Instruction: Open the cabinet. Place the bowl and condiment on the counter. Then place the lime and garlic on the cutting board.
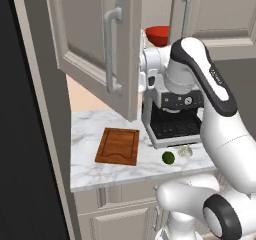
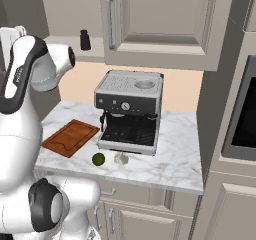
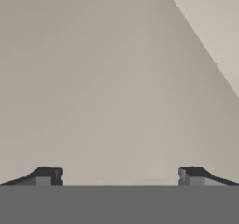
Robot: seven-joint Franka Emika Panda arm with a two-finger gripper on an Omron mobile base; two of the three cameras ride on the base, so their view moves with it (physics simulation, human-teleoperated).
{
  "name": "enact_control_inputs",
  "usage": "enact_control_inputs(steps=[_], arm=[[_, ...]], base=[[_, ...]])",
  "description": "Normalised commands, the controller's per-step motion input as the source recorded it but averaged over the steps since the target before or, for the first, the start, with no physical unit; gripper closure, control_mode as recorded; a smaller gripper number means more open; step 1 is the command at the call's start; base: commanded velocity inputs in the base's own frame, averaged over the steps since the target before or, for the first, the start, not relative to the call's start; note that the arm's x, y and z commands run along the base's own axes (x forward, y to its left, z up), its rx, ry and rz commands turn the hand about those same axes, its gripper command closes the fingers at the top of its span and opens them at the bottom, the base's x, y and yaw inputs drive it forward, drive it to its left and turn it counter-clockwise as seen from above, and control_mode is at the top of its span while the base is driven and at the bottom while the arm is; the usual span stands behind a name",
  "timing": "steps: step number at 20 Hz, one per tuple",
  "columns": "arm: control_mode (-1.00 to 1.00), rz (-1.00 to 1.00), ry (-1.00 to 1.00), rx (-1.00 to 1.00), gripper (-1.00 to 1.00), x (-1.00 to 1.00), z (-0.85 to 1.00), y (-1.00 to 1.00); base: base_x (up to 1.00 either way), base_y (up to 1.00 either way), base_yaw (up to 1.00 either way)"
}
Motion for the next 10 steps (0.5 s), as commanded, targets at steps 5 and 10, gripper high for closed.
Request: enact_control_inputs(steps=[5, 10], arm=[[-1.00, 0.08, 0.12, 0.00, -1.00, 0.09, 0.00, 1.00], [-1.00, 0.03, 0.06, -0.01, -1.00, 0.01, 0.00, 0.99]], base=[[0.00, 0.00, 0.00], [0.00, 0.00, 0.00]])
